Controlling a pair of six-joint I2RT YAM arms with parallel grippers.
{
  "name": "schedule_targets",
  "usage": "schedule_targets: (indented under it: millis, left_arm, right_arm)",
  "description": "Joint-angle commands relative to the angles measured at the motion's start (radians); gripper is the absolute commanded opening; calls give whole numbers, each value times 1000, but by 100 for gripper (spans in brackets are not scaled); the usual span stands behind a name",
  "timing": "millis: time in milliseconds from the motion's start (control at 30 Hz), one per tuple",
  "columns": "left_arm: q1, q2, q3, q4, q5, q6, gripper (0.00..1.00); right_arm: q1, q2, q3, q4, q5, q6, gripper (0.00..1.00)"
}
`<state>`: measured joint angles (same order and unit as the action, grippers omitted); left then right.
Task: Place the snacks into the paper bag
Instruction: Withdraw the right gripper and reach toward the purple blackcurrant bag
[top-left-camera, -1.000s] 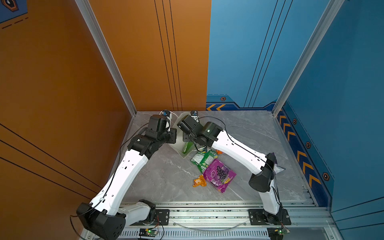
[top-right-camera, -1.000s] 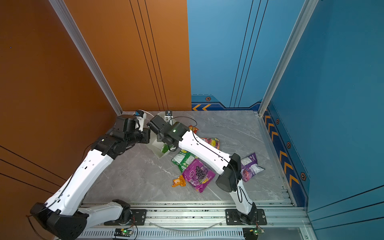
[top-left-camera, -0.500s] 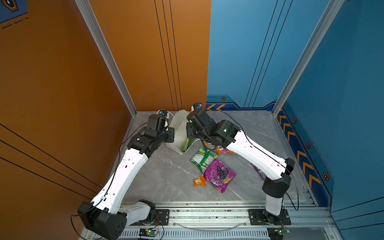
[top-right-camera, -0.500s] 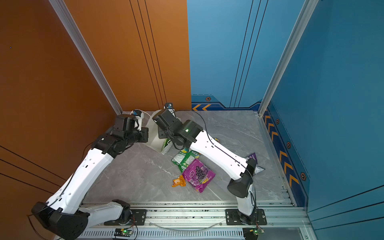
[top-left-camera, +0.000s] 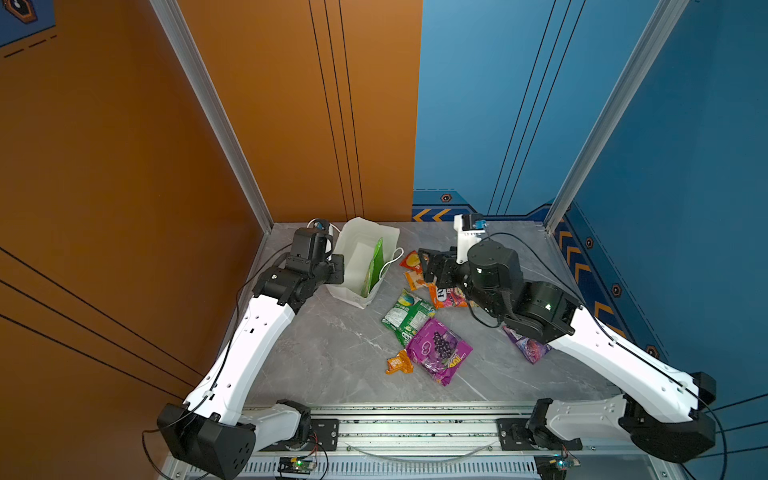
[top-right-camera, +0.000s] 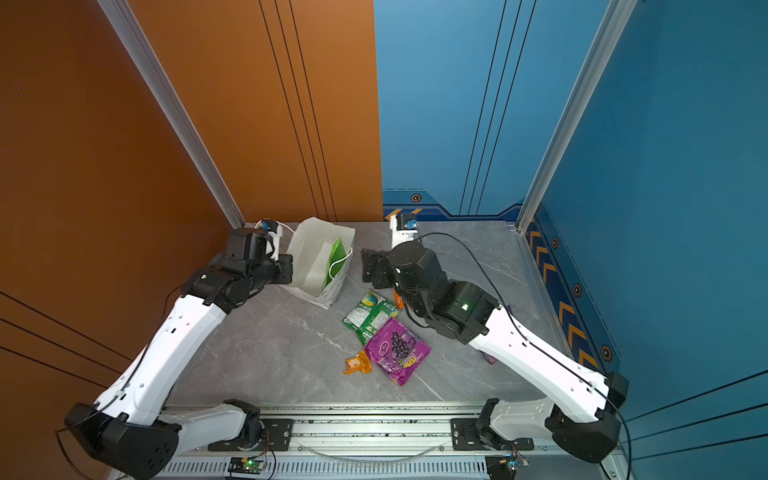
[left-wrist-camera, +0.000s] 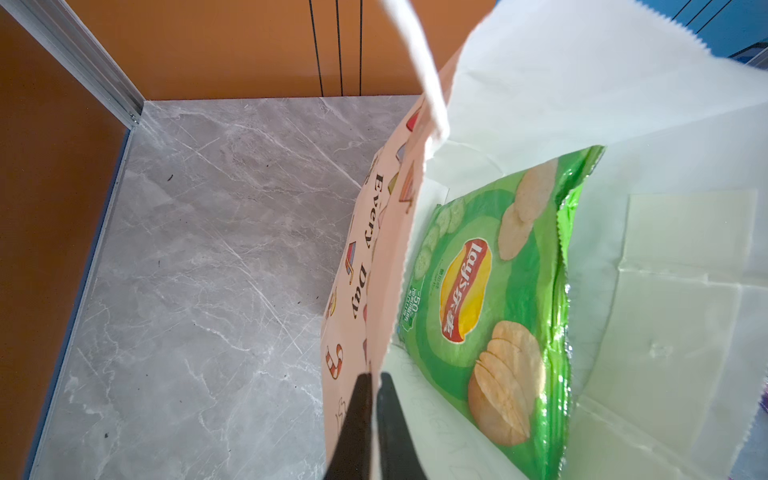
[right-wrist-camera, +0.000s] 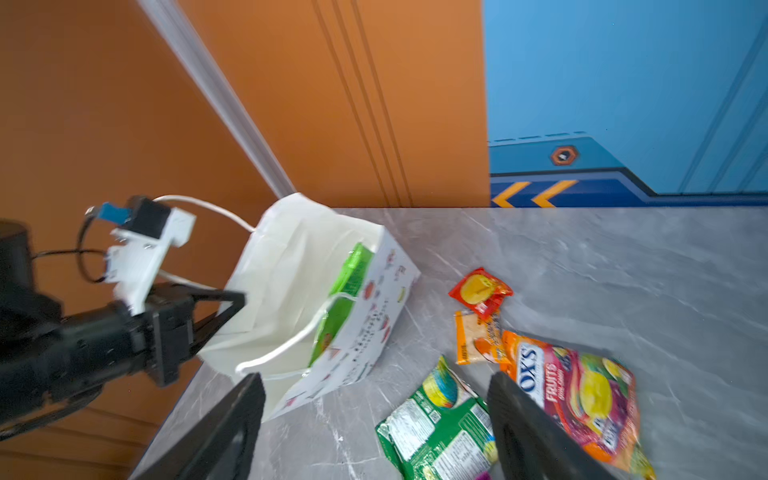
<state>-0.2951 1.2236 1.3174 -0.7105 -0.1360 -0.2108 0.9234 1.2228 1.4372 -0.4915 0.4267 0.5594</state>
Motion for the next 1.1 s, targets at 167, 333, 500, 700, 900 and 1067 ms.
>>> schedule_targets:
  millis: [167,333,500,700,900,1067]
  left_arm:
    - [4,17,26,-38,-67,-26,0]
    - [-16,19,29,-48,-88,-29,0]
    - [-31,11,31,-47,-86,-30,0]
    - [-35,4,31,-47,-81,-29,0]
    - [-41,3,31,-47,-93,-25,0]
    - [-46,10,31,-47,-94,-22,0]
  right_arm:
    - [-63,-255,-425,-107,113,528,85]
    - [12,-394,-728,-67,127,851,84]
    - [129,-456,-976,56,127,1170,84]
    - [199,-373,-1035,149,114,1280,83]
    - [221,-218,-1064,293,3,1373,81]
    - [232,-112,-1048,345,-44,1385,78]
